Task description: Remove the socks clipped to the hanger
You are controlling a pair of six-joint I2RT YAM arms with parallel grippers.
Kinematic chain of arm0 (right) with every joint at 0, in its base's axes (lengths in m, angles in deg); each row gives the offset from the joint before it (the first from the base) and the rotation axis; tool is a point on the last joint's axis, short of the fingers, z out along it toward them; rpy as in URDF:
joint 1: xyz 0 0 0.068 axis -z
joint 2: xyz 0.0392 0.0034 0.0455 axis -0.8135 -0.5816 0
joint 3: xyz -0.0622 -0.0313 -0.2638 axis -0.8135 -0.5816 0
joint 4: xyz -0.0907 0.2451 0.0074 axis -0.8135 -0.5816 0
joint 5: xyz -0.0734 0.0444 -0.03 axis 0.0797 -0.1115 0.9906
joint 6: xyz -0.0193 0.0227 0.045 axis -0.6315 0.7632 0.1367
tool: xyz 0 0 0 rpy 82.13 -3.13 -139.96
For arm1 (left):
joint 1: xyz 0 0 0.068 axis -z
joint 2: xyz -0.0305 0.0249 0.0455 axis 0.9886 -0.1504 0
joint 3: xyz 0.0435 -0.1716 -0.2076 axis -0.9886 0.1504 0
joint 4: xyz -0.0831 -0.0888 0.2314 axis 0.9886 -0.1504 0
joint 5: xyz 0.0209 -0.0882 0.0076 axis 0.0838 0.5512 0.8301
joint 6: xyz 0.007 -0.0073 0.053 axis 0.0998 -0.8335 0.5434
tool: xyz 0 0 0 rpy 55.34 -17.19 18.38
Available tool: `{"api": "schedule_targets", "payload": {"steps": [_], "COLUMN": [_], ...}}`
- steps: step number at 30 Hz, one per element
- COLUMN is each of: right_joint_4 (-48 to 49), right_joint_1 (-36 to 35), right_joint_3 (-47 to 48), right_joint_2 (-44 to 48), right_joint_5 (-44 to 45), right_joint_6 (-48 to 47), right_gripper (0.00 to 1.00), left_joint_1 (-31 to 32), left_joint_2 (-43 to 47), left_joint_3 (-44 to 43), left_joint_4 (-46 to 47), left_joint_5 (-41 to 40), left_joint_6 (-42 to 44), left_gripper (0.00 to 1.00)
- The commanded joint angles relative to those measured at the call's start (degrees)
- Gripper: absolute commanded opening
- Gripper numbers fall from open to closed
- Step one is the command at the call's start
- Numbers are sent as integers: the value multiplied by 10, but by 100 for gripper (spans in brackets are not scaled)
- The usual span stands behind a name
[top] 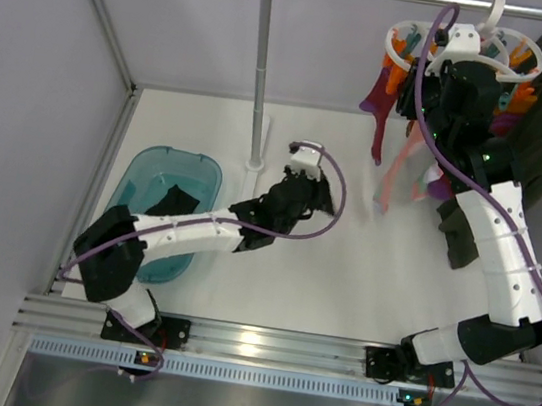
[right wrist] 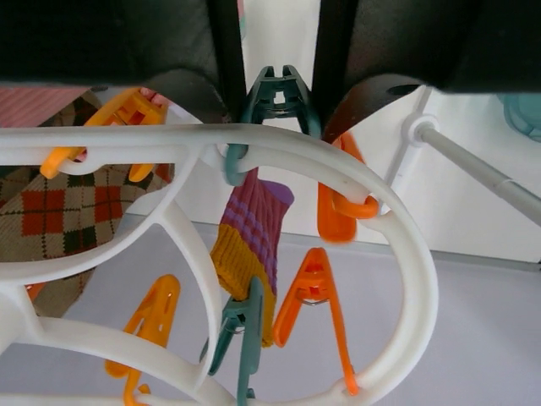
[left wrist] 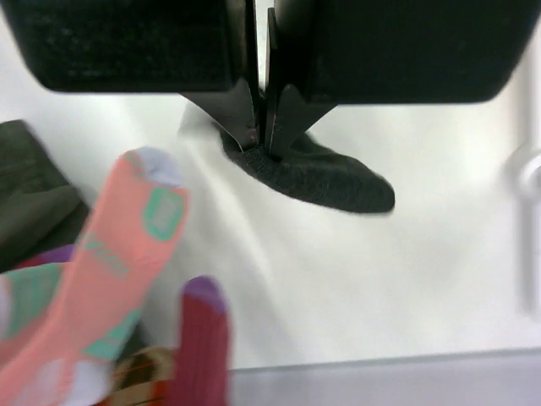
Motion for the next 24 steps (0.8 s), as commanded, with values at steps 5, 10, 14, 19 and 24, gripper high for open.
{"api": "schedule_targets", "payload": {"steps": [5, 10, 14, 19, 24], "right_joint_4": [47, 61, 46, 29, 10], "right_joint_1": [6, 5, 5, 6, 7], "right_joint_3": [-26, -63, -100, -171, -256], "right_joint_2": [19, 50, 87, 169, 247], "right_joint_5": [-75, -129, -193, -213, -185], "right_joint_6": [29, 36, 33, 28, 27], "right_gripper": [57, 99, 99, 99, 99], "left_joint_1": [-69, -155, -243, -398, -435], "left_joint_2": [184, 271, 314, 332, 323], "left_joint_3": [51, 49, 55, 70, 107], "left_joint_4": [-239, -389, -460, -497, -497], "left_joint_5": [-147, -190, -196, -112, -89], "left_joint_6": [-125, -153, -165, -185, -200], "left_gripper": [0, 0, 0, 0, 28]}}
